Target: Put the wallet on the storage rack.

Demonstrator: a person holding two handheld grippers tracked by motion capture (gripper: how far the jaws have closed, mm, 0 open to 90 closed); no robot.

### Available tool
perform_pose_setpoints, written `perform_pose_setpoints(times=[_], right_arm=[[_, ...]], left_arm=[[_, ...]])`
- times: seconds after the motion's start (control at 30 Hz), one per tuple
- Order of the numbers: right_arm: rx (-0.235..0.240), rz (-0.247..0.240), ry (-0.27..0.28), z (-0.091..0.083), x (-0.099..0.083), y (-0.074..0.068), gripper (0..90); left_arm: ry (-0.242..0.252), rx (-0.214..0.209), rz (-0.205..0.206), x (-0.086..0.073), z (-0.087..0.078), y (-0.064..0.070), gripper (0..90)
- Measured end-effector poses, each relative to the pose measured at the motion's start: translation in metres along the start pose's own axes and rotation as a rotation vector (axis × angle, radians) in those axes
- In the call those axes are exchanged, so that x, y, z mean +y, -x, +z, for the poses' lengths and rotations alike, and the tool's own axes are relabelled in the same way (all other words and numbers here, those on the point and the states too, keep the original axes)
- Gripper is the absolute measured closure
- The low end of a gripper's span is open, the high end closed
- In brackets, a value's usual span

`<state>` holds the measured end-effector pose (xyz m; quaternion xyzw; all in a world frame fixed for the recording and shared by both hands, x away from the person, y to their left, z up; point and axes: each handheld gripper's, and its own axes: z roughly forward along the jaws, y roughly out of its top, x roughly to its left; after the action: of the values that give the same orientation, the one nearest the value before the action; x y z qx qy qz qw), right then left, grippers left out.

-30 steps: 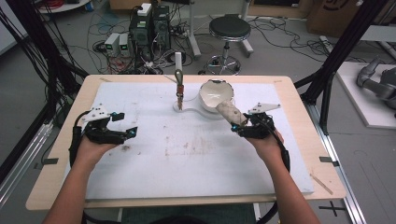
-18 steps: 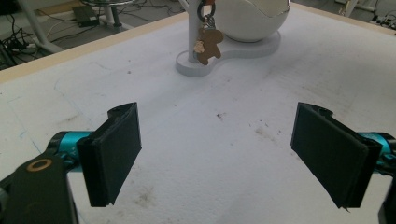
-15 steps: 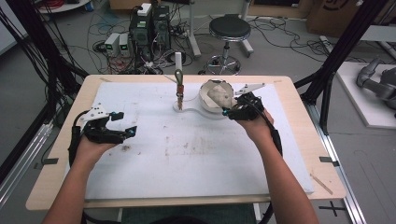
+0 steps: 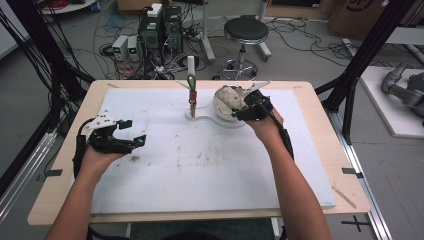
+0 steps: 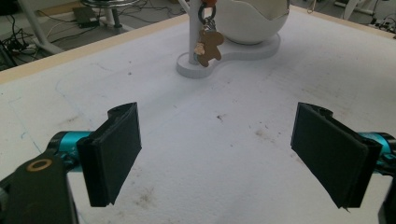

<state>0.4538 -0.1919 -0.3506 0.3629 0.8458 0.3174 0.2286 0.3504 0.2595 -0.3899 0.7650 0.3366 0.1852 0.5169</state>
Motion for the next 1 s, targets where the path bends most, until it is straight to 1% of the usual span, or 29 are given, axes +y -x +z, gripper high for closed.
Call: perform_pose_setpoints(times=[0.13, 0.23, 0.3, 0.37, 0.43, 0.5, 0.57, 0.6, 0.7, 0.73, 0.8, 0.87, 0.93, 1.0], right_arm=[[-0.003, -0.017, -0.011, 0.006, 0.001, -0.003, 36.6], [-0.009, -0.015, -0.024, 0.009, 0.001, -0.004, 36.5], [-0.023, -0.010, -0.043, 0.014, 0.001, -0.002, 36.4], [-0.025, 0.002, -0.047, 0.015, 0.000, -0.001, 36.4], [-0.028, 0.003, -0.049, 0.016, 0.000, 0.000, 36.3], [-0.043, 0.017, -0.057, 0.019, -0.001, 0.004, 36.1], [-0.041, 0.020, -0.055, 0.019, -0.001, 0.004, 36.0], [-0.049, 0.023, -0.052, 0.019, -0.001, 0.004, 35.5], [-0.054, 0.029, -0.047, 0.021, -0.001, 0.004, 34.8], [-0.055, 0.037, -0.050, 0.021, -0.001, 0.003, 34.5], [-0.056, 0.031, -0.047, 0.021, -0.001, 0.004, 34.0], [-0.062, 0.022, -0.027, 0.020, 0.001, 0.003, 33.3], [-0.069, 0.023, -0.030, 0.019, 0.001, 0.001, 31.6], [-0.071, 0.027, -0.010, 0.017, 0.001, 0.000, 29.7]], left_arm=[[-0.001, 0.000, 0.001, 0.000, 0.000, 0.000, 16.1], [-0.001, -0.003, 0.001, 0.000, 0.000, 0.000, 16.1], [-0.001, -0.002, 0.001, 0.000, 0.000, 0.001, 16.1], [-0.001, -0.002, 0.001, 0.000, 0.000, 0.001, 16.1], [-0.001, -0.003, 0.000, 0.000, 0.000, 0.001, 16.1], [-0.003, -0.002, 0.001, -0.001, 0.000, 0.000, 16.1], [-0.004, -0.001, 0.001, -0.001, 0.000, 0.000, 16.1], [-0.004, -0.001, 0.000, -0.001, 0.000, 0.000, 16.1], [-0.004, -0.001, -0.001, -0.001, 0.000, 0.001, 16.1], [-0.005, -0.002, 0.001, -0.001, 0.000, 0.001, 16.1], [-0.006, -0.002, 0.002, -0.001, 0.000, 0.001, 16.1], [-0.005, -0.002, 0.001, -0.001, 0.000, 0.001, 16.1], [-0.005, -0.002, 0.002, -0.001, 0.000, 0.001, 16.1], [-0.003, -0.002, 0.001, -0.001, 0.000, 0.001, 16.1]])
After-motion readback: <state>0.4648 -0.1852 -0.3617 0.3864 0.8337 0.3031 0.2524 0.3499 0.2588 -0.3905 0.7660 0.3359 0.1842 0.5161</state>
